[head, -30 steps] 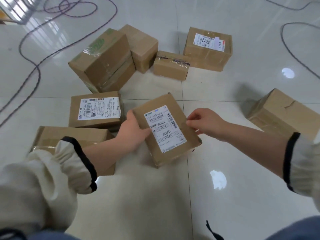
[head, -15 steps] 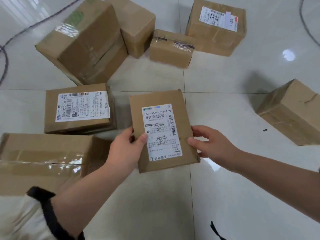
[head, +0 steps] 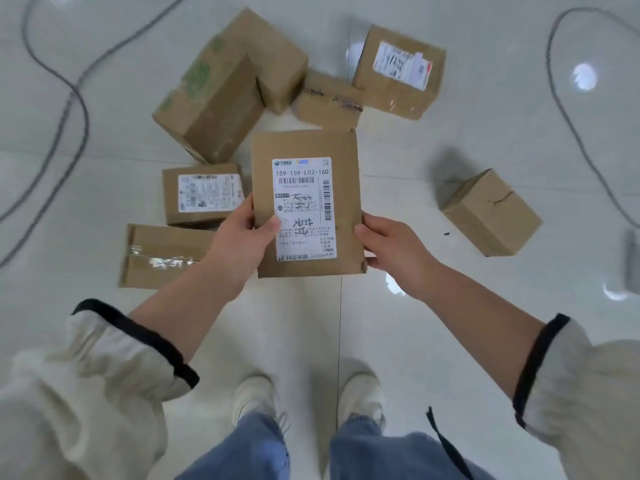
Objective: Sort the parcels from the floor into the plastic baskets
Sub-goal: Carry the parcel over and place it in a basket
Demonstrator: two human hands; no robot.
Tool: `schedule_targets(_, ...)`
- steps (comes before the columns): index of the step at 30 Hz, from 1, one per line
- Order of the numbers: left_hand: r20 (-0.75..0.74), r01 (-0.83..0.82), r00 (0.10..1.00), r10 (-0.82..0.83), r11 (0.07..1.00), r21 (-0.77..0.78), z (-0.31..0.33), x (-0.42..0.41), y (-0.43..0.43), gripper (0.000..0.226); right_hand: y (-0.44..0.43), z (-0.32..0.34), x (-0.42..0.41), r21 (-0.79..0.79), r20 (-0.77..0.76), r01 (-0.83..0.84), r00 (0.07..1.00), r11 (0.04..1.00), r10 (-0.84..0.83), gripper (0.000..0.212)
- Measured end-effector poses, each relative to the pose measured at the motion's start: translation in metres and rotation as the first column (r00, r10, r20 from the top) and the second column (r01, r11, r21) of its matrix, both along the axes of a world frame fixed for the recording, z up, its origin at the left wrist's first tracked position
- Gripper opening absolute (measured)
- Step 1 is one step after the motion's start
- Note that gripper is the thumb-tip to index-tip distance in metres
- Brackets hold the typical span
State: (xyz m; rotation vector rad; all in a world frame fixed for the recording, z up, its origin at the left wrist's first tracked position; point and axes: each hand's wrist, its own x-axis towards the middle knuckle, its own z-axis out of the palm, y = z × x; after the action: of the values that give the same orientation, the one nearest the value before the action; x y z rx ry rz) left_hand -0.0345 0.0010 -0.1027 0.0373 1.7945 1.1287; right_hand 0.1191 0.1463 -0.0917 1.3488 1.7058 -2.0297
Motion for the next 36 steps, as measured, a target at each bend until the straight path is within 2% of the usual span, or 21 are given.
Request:
schedule_targets(4,-0.104,0.022,0.994,-0.012,0.995,0.094,0.136,-0.001,0.002,0.035,-0.001,0.133,0.003,0.028,-0.069,0.044,0.997,0.999,-0.042,0.035)
schedule_targets(9,-0.215,0.009,0.976,0.030,0.984,0.180,0.335,0.008,-0.002,0.060,-0.006,0.327,0.011,0.097,-0.181,0.038,0.983,0.995,-0.020,0.039)
schedule_targets(14,-0.307,0.021,0.949,0.065,0.963,0.269,0.516,0.023,-0.022,0.039,-0.018,0.500,0.023,0.198,-0.275,0.026,0.961,0.980,0.030,0.048)
schedule_targets(17,-0.351,0.042,0.933,0.076,0.948,0.317,0.592,0.037,-0.036,0.036,-0.028,0.575,0.033,0.234,-0.350,0.032,0.935,0.972,0.054,0.052)
schedule_targets(24,-0.481,0.066,0.867,0.128,0.928,0.366,0.695,0.066,-0.063,0.044,-0.056,0.668,0.063,0.357,-0.495,0.072,0.860,0.931,0.124,0.053)
schedule_targets(29,-0.567,0.133,0.816,0.115,0.917,0.377,0.724,0.090,-0.060,0.040,-0.060,0.692,0.091,0.423,-0.548,0.116,0.822,0.899,0.153,0.049)
schedule_targets(36,-0.604,0.224,0.792,0.090,0.878,0.424,0.755,0.114,-0.029,0.041,-0.040,0.718,0.127,0.452,-0.586,0.215,0.804,0.866,0.106,0.046)
